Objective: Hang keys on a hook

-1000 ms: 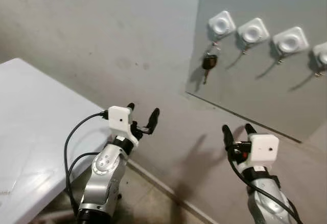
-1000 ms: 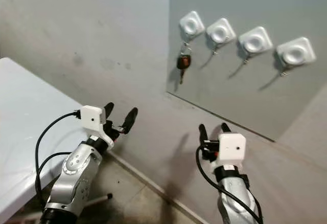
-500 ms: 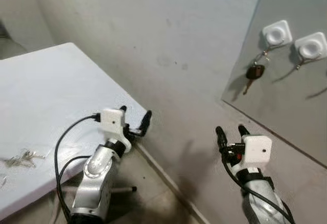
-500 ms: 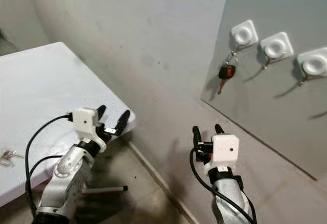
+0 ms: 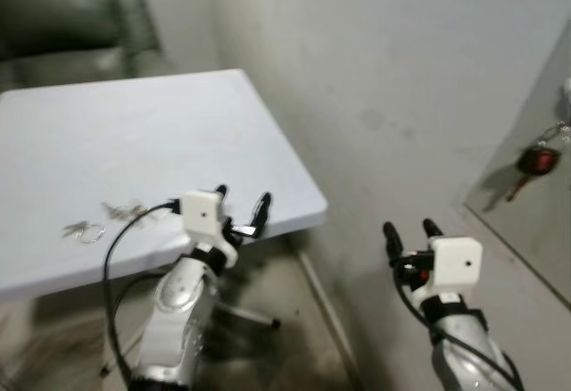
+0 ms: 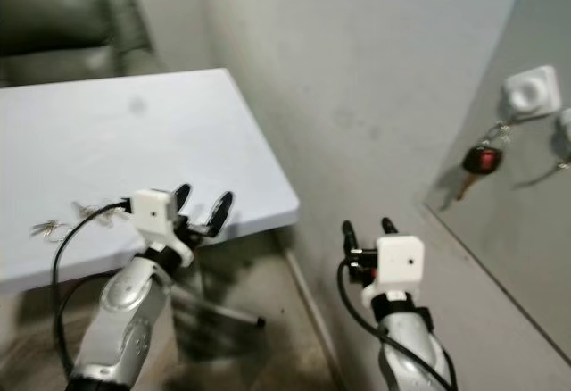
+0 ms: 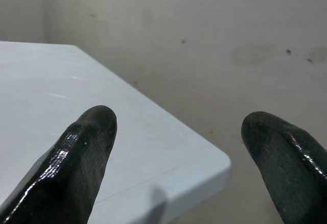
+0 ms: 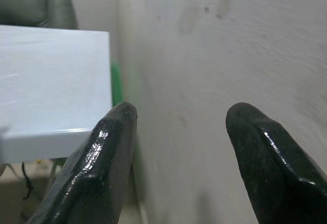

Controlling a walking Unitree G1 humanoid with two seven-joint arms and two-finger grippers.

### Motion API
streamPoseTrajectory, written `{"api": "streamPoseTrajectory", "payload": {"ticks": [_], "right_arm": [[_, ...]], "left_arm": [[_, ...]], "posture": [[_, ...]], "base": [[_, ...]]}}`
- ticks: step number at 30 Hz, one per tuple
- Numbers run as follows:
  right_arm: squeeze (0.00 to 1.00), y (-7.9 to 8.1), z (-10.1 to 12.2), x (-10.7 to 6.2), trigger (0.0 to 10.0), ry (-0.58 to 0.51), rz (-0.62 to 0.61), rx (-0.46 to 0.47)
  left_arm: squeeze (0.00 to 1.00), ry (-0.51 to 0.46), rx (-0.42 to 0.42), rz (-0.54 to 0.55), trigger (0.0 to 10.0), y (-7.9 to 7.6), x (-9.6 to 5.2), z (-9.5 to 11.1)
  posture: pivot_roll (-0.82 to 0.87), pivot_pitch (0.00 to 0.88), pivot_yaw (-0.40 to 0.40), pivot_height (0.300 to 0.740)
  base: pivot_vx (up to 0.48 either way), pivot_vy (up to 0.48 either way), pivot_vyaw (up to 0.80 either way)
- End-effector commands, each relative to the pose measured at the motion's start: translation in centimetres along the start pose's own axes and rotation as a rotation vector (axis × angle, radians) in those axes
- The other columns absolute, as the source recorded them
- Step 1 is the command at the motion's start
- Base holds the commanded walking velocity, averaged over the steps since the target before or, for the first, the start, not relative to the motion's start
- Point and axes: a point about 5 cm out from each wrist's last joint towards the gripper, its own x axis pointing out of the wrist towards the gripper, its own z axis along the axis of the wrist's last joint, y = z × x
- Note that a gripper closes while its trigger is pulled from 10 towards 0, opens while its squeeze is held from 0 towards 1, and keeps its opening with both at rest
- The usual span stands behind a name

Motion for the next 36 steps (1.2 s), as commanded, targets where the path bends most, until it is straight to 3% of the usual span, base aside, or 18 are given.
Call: {"api": "streamPoseTrajectory", "payload": {"ticks": [1, 8, 11, 17, 36], "right_arm": [[0.00, 0.5, 0.3, 0.4, 10.0, -0.012, 0.019, 0.017], [0.00, 0.4, 0.5, 0.7, 10.0, -0.028, 0.009, 0.021], [0.00, 0.2, 0.7, 0.9, 10.0, -0.033, -0.007, 0.062], [0.00, -0.1, 0.9, 1.4, 10.0, -0.045, -0.010, 0.059], [0.00, -0.1, 0.9, 1.6, 10.0, -0.047, 0.003, 0.065]], "left_arm": [[0.00, -0.009, 0.020, 0.021, 10.0, 0.7, 0.0, 0.6], [0.00, -0.014, 0.023, 0.028, 10.0, 1.3, 0.2, 0.9], [0.00, -0.022, 0.014, 0.037, 10.0, 1.6, 0.3, 1.1], [0.00, -0.026, 0.004, 0.058, 10.0, 2.4, 0.7, 1.5], [0.00, -0.033, -0.004, 0.066, 10.0, 2.6, 1.2, 1.7]], "posture": [[-0.01, 0.000, -0.029, 0.740], [-0.01, 0.000, -0.025, 0.740], [-0.01, 0.000, -0.023, 0.740], [-0.01, 0.000, -0.024, 0.740], [-0.01, 0.000, -0.030, 0.740]], "base": [[0.000, 0.000, 0.80], [0.000, 0.000, 0.77], [0.000, 0.000, 0.00], [0.000, 0.000, 0.00], [0.000, 0.420, 0.00]]}}
